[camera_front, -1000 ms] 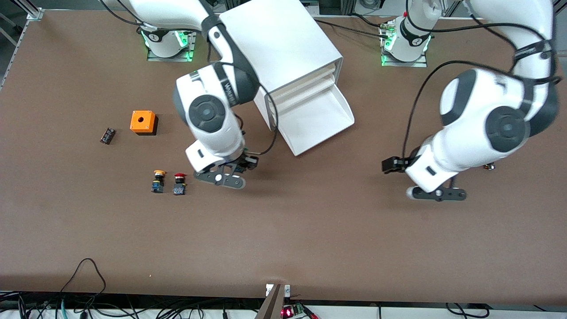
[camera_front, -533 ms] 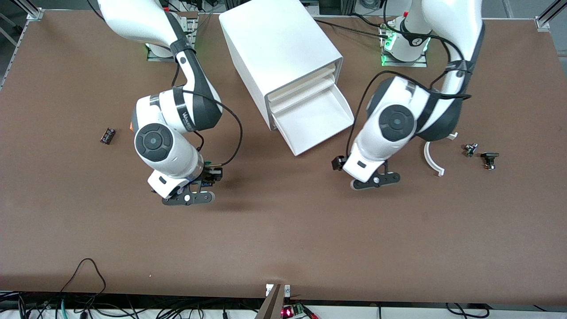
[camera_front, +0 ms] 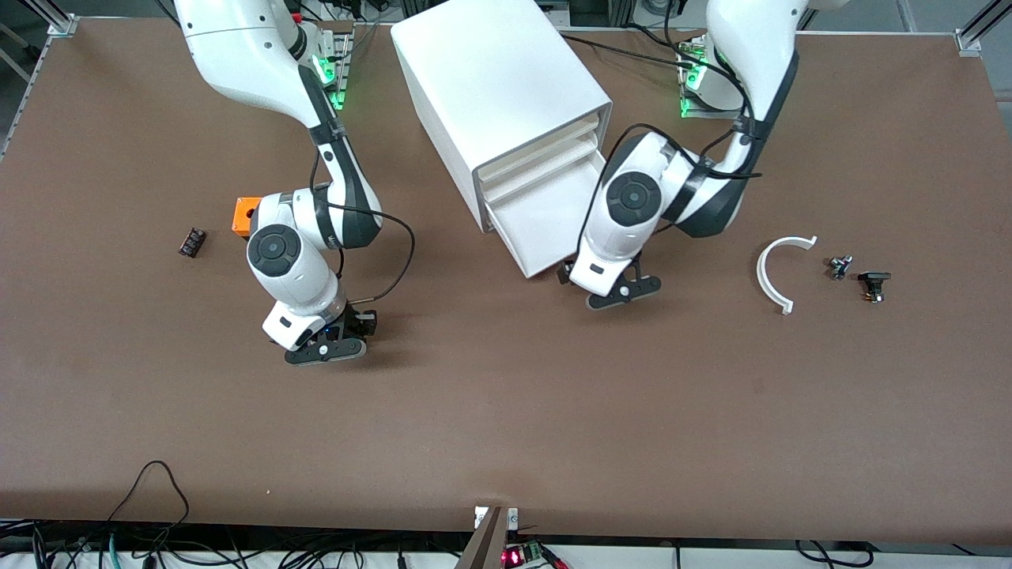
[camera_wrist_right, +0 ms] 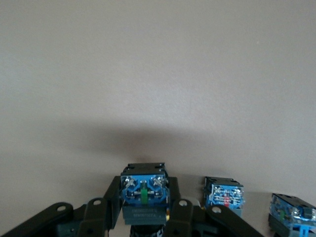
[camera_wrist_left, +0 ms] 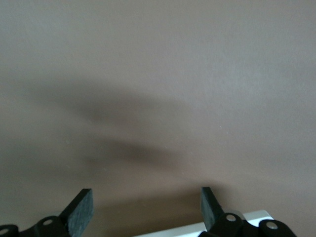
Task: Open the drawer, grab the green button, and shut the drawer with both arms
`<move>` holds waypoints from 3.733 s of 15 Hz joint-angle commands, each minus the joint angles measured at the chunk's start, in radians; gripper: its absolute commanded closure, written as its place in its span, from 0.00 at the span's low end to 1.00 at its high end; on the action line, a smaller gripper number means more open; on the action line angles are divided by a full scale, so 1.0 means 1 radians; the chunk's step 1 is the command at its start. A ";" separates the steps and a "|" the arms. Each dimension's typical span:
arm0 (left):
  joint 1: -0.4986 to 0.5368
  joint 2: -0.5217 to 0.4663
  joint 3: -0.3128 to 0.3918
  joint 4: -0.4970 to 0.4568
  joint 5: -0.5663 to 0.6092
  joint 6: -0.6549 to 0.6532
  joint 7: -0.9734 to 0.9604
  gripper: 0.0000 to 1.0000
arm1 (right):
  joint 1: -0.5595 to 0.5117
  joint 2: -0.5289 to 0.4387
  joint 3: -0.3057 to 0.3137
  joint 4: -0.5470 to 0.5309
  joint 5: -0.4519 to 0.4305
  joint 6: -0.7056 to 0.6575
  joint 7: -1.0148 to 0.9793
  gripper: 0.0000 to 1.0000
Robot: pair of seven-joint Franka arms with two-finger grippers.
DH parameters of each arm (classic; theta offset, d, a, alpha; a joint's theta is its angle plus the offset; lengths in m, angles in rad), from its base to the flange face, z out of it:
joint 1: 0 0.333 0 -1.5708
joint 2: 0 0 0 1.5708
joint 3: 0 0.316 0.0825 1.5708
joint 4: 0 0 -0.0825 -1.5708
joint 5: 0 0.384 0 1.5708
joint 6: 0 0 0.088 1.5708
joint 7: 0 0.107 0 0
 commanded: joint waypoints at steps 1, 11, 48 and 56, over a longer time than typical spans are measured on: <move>-0.047 -0.038 0.010 -0.102 0.031 0.087 -0.079 0.04 | 0.005 -0.044 0.009 -0.084 0.041 0.080 -0.015 1.00; -0.096 -0.057 0.012 -0.145 0.031 0.096 -0.230 0.05 | -0.001 -0.001 0.018 -0.097 0.172 0.114 -0.010 0.00; -0.078 -0.093 -0.204 -0.238 -0.032 0.078 -0.357 0.01 | -0.600 -0.663 0.341 0.144 -0.150 -0.796 0.010 0.00; 0.032 -0.167 -0.189 -0.095 -0.014 -0.215 -0.068 0.01 | -0.583 -0.666 0.345 0.193 -0.193 -0.868 0.021 0.00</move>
